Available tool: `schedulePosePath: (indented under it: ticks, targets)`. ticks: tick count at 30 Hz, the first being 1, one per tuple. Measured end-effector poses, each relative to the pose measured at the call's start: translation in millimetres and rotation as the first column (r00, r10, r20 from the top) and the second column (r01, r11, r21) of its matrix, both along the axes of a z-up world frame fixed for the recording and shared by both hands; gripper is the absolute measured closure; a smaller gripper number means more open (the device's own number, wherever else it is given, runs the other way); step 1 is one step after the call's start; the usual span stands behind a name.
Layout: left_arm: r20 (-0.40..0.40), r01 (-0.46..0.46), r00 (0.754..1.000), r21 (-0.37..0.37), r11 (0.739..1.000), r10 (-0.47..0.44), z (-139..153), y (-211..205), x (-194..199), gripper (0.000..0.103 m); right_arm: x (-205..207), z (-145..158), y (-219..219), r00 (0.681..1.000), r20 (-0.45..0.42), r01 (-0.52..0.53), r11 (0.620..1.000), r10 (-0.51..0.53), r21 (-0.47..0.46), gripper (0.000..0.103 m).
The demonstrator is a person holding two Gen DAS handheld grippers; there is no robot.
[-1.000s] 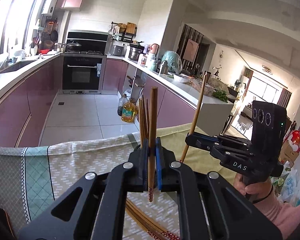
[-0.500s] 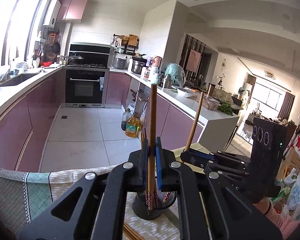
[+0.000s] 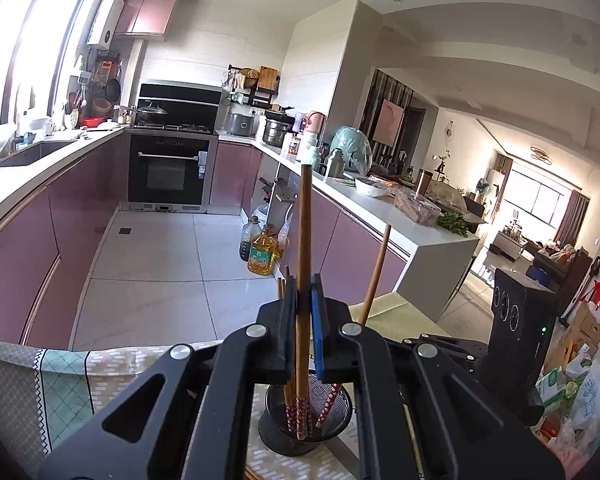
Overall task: Organize utensils
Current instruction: 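Lower the chopstick into the black mesh cup with the right gripper, then open the right gripper and withdraw it from the mesh cup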
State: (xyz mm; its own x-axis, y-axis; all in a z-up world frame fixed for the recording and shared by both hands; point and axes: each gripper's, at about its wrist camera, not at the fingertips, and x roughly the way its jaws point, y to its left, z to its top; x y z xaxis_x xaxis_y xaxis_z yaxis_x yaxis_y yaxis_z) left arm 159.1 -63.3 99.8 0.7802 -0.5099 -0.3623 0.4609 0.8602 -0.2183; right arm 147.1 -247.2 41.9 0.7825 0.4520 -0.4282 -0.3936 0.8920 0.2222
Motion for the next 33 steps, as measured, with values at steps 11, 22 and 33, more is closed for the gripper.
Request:
schedulePosePath:
  ticks: [11,22,33]
  targets:
    - [0.013,-0.007,1.000,-0.023,1.000,0.007,8.6,-0.8,8.9,0.096,1.0,-10.8,2.7,0.999,-0.034,-0.003,1.000,0.003,0.002,0.097]
    - [-0.045,0.029,0.999,0.116,0.993,-0.024,-13.3,-14.4,20.5,0.096,7.6,-18.7,-0.1,0.997,-0.076,-0.020,1.000,0.020,0.000,0.097]
    - [-0.212,0.092,0.977,0.251,0.964,-0.038,-58.0,-37.1,54.2,0.095,26.3,-35.2,1.4,0.984,-0.176,-0.004,1.000,0.003,-0.006,0.095]
